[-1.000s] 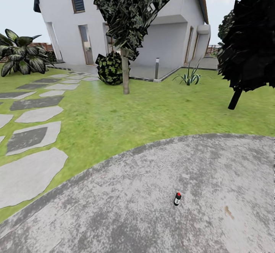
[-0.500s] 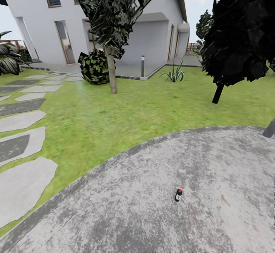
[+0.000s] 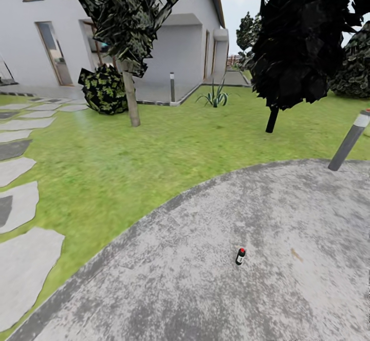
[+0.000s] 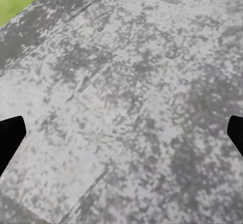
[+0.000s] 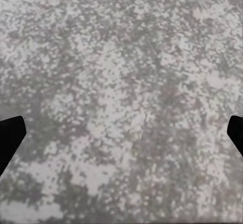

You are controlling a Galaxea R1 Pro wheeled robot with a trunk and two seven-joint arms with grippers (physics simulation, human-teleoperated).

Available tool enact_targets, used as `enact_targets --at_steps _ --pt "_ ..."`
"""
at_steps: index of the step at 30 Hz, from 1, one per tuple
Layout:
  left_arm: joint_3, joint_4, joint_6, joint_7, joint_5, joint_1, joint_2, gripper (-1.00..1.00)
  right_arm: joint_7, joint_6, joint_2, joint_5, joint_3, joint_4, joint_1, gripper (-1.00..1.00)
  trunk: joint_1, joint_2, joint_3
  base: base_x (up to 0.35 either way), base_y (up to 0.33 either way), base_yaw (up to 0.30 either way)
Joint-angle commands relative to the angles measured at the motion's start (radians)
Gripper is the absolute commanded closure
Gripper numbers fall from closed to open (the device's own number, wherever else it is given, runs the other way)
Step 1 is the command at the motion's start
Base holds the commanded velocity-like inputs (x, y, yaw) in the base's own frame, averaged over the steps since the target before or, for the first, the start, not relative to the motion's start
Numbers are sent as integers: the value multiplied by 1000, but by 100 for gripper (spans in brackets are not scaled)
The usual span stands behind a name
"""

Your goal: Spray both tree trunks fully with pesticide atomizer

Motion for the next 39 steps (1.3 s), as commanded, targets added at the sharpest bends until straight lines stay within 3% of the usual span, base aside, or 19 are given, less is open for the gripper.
enact_targets --at_steps 1,14,39 --pt "4 1 -3 2 -7 -1 0 -100 0 -3 0 0 0 1 -1 -100 0 0 -2 165 306 -265" --pt "4 1 -3 2 -7 -1 0 -100 0 -3 0 0 0 1 -1 -100 0 0 -12 180 266 -265" --pt "4 1 -4 3 -7 -1 0 -100 0 -3 0 0 0 1 -1 -100 0 0 -33 25 21 -265"
